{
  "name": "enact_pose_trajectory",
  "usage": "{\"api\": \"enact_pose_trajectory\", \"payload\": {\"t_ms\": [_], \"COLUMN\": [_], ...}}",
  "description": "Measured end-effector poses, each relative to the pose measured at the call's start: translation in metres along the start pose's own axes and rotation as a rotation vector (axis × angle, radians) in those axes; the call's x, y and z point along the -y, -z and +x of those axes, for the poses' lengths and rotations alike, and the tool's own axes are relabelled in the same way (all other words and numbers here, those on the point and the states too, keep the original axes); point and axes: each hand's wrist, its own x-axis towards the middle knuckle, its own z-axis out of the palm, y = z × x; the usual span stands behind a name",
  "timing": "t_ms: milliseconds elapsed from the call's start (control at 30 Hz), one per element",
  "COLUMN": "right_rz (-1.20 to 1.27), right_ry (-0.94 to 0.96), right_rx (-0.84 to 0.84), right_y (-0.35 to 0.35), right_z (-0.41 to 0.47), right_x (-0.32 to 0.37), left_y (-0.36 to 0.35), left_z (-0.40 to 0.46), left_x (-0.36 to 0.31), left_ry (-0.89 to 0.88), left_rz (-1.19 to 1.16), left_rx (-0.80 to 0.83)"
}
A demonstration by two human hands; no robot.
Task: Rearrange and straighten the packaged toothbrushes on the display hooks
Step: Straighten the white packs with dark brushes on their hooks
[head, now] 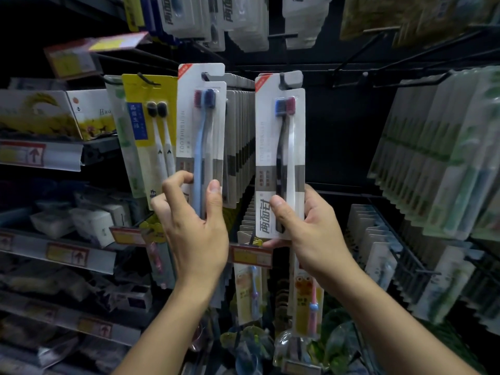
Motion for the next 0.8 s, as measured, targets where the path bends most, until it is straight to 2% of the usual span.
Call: {"api": "enact_pose_trajectory", "payload": {"t_ms": [200,400,800], "right_rz": [0.022,-0.125,-0.048], "right_ry": [-0.062,-0.192,-0.298], "right_rx": [-0.015,-0.079,-0.166], "right_y": [-0.002,-0.003,0.005], "right_z": [0.002,0.007,0.012], "right_x": [0.001,-0.001,0.0], "left_y": [-0.002,-0.009,-0.017], "left_z": [0.0,0.005,0.01], "left_x": [0.002,0.002,0.011], "left_ry": [0.028,0.106,0.088], "left_rz": [0.017,0.043,0.052], "left_rx": [0.029,0.08,0.071]}}
